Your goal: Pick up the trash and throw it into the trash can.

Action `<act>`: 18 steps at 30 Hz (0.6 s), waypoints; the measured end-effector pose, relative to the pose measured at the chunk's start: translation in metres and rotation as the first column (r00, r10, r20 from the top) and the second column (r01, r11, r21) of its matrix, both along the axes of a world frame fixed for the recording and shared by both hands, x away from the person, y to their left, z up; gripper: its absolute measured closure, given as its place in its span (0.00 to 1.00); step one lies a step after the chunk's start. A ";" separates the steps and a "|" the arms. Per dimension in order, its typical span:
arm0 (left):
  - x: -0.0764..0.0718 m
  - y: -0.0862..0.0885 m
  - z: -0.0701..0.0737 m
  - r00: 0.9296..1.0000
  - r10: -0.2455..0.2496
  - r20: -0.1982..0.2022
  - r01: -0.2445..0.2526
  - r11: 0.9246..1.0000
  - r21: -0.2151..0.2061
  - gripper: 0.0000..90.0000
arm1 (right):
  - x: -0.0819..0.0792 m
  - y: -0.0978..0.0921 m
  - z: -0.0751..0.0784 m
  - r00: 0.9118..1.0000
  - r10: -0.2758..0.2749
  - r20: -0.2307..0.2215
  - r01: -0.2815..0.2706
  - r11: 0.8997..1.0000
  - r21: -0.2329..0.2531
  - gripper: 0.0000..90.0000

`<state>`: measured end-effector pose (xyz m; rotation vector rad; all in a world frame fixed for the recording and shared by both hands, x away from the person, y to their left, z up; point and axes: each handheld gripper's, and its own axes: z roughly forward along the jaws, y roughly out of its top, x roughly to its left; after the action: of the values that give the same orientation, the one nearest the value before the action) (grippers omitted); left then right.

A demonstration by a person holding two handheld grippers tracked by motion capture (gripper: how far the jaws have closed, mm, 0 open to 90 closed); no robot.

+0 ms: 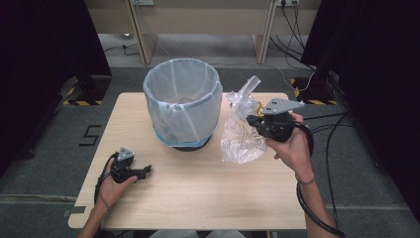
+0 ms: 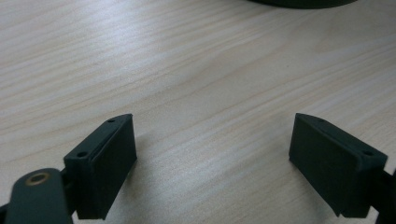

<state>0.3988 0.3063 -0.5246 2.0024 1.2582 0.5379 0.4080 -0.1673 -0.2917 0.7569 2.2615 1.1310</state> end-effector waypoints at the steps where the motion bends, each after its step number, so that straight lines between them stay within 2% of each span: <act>1: 0.000 0.000 0.000 1.000 0.000 0.000 0.000 1.000 0.000 0.15 | 0.002 0.003 0.008 1.000 0.008 0.008 -0.008 1.000 -0.004 0.97; 4: 0.000 0.000 0.000 1.000 0.000 0.000 0.000 1.000 0.000 0.15 | 0.003 0.007 0.015 1.000 0.017 0.014 -0.017 1.000 -0.006 0.97; 5: 0.000 0.000 0.000 1.000 -0.002 -0.005 0.002 1.000 0.002 0.15 | 0.005 0.011 0.023 0.999 0.027 0.025 -0.027 1.000 -0.012 0.97; 7: 0.000 0.000 0.000 1.000 -0.002 -0.005 0.002 1.000 0.001 0.15 | 0.006 0.012 0.025 0.999 0.031 0.027 -0.031 0.999 -0.012 0.97; 11: 0.000 0.000 0.000 1.000 -0.002 -0.005 0.002 1.000 0.002 0.15 | 0.014 0.018 0.041 0.998 0.047 0.037 -0.047 0.999 0.002 0.97; 18: 0.000 0.000 0.000 1.000 -0.002 -0.005 0.002 1.000 0.001 0.16 | 0.023 0.028 0.055 0.997 0.073 0.039 -0.073 0.997 0.010 0.97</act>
<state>0.3987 0.3065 -0.5241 2.0073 1.2591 0.5331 0.4310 -0.1394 -0.2365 0.6561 2.2684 1.1833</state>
